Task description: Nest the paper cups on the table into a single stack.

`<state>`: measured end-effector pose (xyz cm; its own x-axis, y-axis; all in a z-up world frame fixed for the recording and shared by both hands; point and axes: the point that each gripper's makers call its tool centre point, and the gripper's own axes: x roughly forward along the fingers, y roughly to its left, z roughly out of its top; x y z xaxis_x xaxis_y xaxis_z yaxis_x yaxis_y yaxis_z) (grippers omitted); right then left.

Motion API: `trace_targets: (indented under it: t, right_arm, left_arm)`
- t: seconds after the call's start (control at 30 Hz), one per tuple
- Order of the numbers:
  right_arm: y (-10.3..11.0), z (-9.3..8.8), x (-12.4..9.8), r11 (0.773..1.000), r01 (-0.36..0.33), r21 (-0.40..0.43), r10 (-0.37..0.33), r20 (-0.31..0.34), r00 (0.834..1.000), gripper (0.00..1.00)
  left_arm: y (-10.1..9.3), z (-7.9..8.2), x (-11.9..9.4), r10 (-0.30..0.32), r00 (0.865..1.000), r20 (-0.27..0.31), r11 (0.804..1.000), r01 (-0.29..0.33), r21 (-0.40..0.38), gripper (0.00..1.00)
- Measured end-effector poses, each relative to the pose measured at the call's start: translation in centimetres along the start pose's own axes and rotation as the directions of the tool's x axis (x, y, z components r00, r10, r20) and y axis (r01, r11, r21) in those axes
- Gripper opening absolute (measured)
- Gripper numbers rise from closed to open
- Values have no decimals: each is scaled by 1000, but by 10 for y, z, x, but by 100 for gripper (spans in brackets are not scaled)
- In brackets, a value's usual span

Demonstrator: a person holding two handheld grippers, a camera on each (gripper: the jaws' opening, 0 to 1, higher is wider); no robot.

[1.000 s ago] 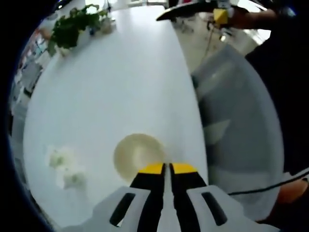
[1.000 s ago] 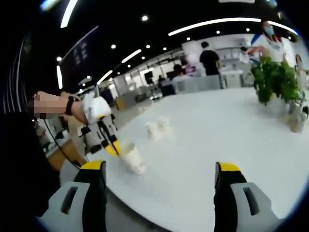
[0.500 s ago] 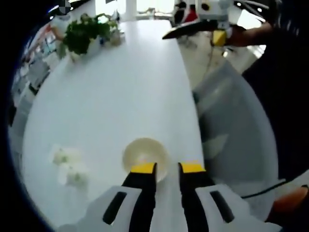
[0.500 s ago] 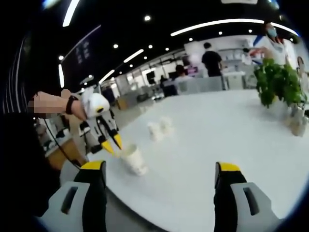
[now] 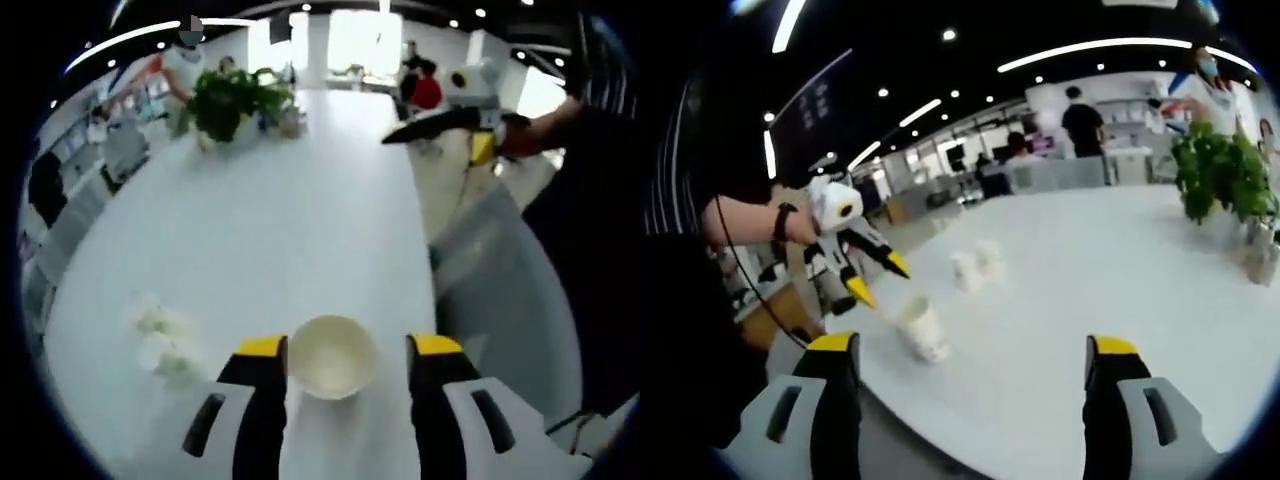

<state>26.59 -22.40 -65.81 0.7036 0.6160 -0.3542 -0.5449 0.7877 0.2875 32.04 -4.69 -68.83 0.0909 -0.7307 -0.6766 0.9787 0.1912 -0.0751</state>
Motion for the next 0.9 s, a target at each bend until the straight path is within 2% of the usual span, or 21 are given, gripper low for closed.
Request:
trace_targets:
  t: [0.03, 0.17, 0.23, 0.33, 0.5, 0.6, 0.77, 0.8, 0.87, 0.9]
  right_arm:
    - [0, 0, 0, 1000, -1, 0, 1, 0, 1000, 91]
    - [5, 2, 4, 1000, -14, -11, 14, -11, 1000, 91]
    - [6, 2, 5, 1000, -20, -12, 19, -11, 1000, 91]
    - [8, 5, 6, 1000, -28, -14, 28, -11, 1000, 91]
    - [8, 7, 7, 999, -36, -31, 36, -26, 999, 92]
    - [7, 11, 6, 999, -36, -35, 35, -19, 999, 92]
    - [6, 11, 9, 998, -38, -42, 37, -32, 999, 93]
    - [6, 11, 9, 998, -39, -42, 38, -34, 999, 94]
    - [8, 12, 9, 998, -44, -44, 43, -34, 999, 94]
    - [8, 12, 10, 998, -45, -44, 44, -35, 998, 94]
  left_arm:
    - [1, 0, -1, 7, 1000, 6, 1000, -7, -14, 53]
    - [8, 14, -8, 44, 993, 109, 996, -36, -80, 57]
    - [13, 16, -11, 70, 989, 131, 994, -57, -97, 60]
    - [21, 18, -15, 111, 983, 148, 991, -99, -91, 65]
    - [33, 22, -21, 180, 962, 205, 978, -153, -142, 78]
    - [39, 18, -25, 218, 954, 208, 970, -187, -159, 82]
    - [44, 12, -31, 257, 938, 233, 954, -209, -214, 93]
    - [44, 10, -32, 260, 936, 237, 951, -206, -229, 98]
    - [46, 5, -35, 275, 934, 227, 941, -213, -263, 100]
    - [48, 8, -38, 288, 922, 259, 936, -214, -278, 100]
